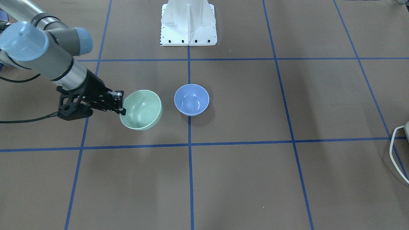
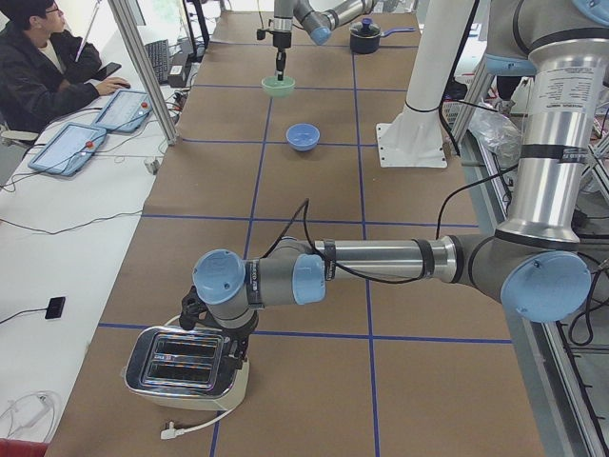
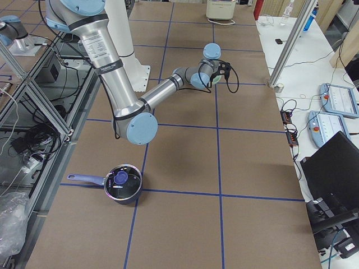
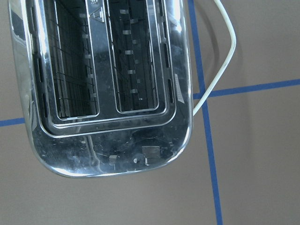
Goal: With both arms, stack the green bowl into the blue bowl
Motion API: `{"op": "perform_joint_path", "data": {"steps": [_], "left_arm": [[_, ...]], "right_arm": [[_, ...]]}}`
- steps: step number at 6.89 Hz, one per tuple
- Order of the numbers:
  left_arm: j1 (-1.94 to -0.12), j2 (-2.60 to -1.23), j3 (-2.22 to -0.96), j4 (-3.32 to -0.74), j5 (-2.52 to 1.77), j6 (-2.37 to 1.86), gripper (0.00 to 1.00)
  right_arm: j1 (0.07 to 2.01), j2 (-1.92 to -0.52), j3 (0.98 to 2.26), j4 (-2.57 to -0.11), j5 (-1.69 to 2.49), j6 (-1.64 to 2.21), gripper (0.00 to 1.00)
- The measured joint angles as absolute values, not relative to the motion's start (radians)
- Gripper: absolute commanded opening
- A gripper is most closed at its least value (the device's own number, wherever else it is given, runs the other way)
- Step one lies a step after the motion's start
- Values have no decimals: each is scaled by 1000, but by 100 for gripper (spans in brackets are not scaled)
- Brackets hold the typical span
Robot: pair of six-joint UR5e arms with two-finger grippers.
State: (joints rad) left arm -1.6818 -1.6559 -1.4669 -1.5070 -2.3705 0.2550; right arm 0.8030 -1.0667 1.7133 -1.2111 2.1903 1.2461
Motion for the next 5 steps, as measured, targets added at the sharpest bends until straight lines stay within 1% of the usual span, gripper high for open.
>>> {"op": "perform_joint_path", "data": {"steps": [2,3,5], "left_arm": [[-1681,-1647,-1465,-1524,-2371,246,99],[-1681,-1647,-1465,-1526,-2371,246,99],[-1681,-1646,-1465,-1526,-2372,246,99]], "right_arm": [[635,-949,1769,-1452,1997,1304,0],[570,-911,1769,-1519,1922,1329,0],[499,-889,1742,-1559,1838,1345,0]]}}
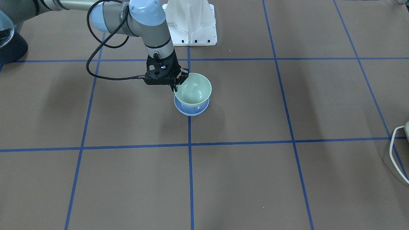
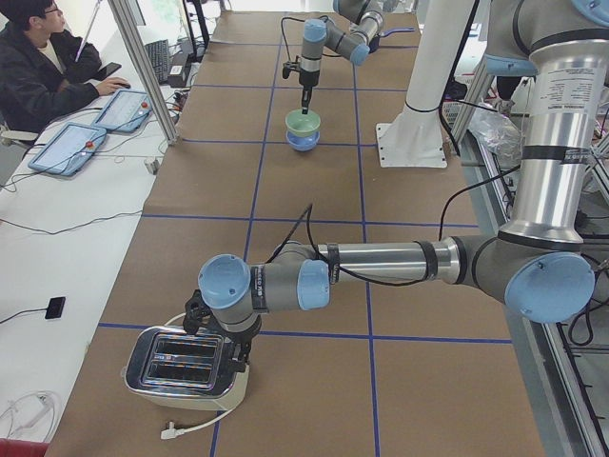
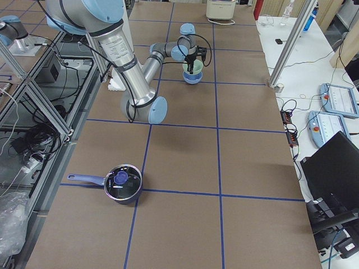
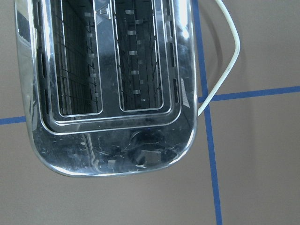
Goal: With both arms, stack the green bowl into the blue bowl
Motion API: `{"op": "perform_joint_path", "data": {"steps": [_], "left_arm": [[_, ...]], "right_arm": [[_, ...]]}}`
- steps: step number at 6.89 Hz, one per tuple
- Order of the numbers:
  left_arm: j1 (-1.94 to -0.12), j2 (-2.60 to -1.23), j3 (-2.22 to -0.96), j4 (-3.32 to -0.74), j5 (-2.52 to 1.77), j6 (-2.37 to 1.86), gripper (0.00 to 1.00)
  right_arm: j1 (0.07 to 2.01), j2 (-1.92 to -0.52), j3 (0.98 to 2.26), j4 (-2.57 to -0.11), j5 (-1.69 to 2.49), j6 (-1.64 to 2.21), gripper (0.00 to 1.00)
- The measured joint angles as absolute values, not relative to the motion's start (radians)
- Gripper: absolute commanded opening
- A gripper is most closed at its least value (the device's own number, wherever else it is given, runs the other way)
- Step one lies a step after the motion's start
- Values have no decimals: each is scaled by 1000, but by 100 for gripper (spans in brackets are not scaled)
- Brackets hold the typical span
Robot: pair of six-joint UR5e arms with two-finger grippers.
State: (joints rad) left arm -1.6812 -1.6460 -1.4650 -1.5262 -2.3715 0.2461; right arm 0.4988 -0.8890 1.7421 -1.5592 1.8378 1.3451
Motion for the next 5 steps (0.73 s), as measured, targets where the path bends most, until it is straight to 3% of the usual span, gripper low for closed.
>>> {"op": "perform_joint_path", "data": {"steps": [5], "left_arm": [[-1681,-1646,-1465,-1526,-2372,246,99]], "right_arm": [[486,-892,1681,-1491,1822,1320,0]]}}
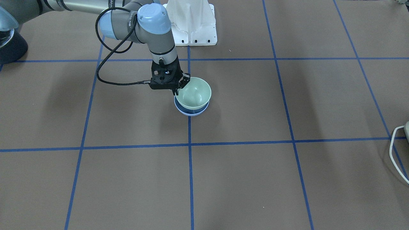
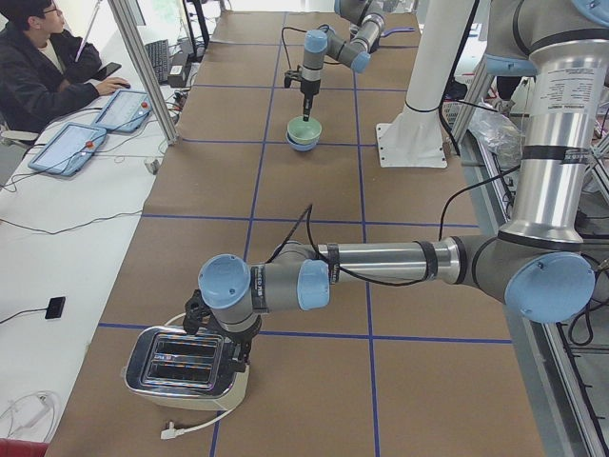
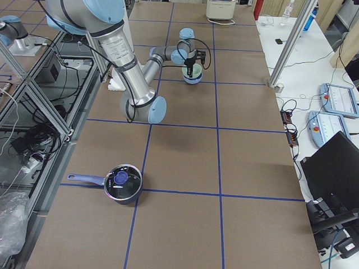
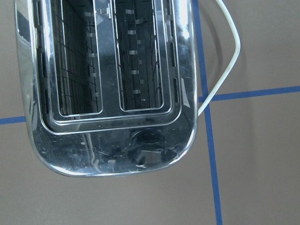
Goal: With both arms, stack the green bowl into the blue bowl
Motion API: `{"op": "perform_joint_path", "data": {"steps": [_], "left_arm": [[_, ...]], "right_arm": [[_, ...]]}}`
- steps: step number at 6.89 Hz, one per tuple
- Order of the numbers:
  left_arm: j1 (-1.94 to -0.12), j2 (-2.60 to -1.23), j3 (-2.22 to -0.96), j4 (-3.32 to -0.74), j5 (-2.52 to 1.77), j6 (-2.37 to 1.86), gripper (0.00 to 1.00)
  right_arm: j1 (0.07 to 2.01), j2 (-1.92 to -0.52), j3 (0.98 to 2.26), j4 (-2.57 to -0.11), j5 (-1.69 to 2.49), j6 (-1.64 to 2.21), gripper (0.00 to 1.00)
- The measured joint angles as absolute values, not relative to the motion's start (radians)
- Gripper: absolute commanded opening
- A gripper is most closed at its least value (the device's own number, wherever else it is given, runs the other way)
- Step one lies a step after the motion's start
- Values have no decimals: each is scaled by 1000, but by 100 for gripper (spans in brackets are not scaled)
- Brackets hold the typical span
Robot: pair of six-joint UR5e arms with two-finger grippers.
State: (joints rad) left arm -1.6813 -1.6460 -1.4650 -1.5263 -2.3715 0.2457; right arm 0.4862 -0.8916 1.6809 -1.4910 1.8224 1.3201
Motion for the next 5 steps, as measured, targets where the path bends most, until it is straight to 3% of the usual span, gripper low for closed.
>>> {"op": "perform_joint_path", "data": {"steps": [5], "left_arm": [[-1681,-1646,-1465,-1526,-2372,246,99]], "right_arm": [[486,-902,1654,-1451,1826,1320,0]]}}
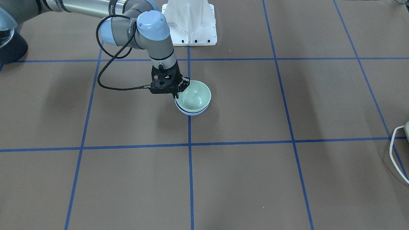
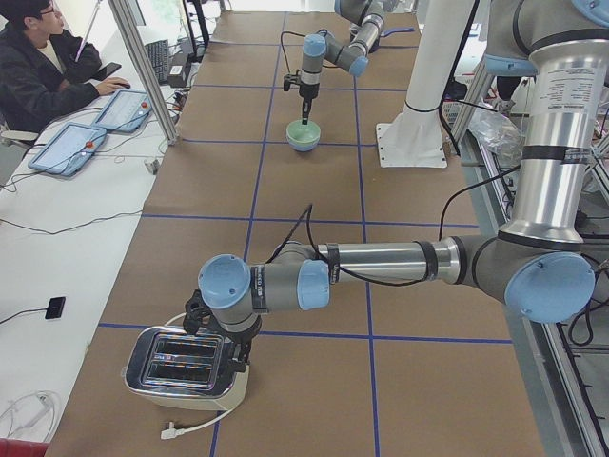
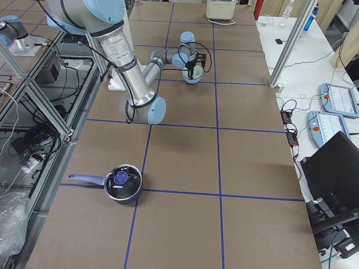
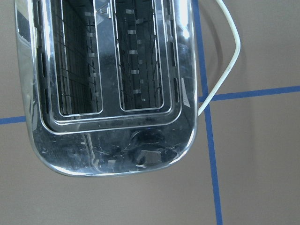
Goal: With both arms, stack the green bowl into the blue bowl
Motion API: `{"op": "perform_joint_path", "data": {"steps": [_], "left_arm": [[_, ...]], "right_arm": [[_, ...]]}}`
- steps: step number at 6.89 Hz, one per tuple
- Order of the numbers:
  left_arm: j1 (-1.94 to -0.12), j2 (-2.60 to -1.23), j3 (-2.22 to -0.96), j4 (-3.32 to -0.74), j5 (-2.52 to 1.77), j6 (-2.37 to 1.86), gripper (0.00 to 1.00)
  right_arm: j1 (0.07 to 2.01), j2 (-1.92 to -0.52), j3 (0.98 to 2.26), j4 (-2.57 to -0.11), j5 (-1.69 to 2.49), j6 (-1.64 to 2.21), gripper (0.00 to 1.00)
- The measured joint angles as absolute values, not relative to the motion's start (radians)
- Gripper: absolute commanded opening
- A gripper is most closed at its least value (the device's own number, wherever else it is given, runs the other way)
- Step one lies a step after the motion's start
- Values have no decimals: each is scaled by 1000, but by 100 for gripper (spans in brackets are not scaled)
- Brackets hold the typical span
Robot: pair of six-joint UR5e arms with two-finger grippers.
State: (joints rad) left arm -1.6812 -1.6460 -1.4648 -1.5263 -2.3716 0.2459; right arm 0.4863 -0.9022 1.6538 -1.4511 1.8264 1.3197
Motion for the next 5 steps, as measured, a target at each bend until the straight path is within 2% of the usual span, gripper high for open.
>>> {"op": "perform_joint_path", "data": {"steps": [4,5], "left_arm": [[-1681,-1646,-1465,-1526,-2372,246,99],[-1681,-1646,-1465,-1526,-2372,246,99]], "right_arm": [[486,-908,1654,-1452,1827,1319,0],[486,-907,1654,-1452,1826,1320,50]]}}
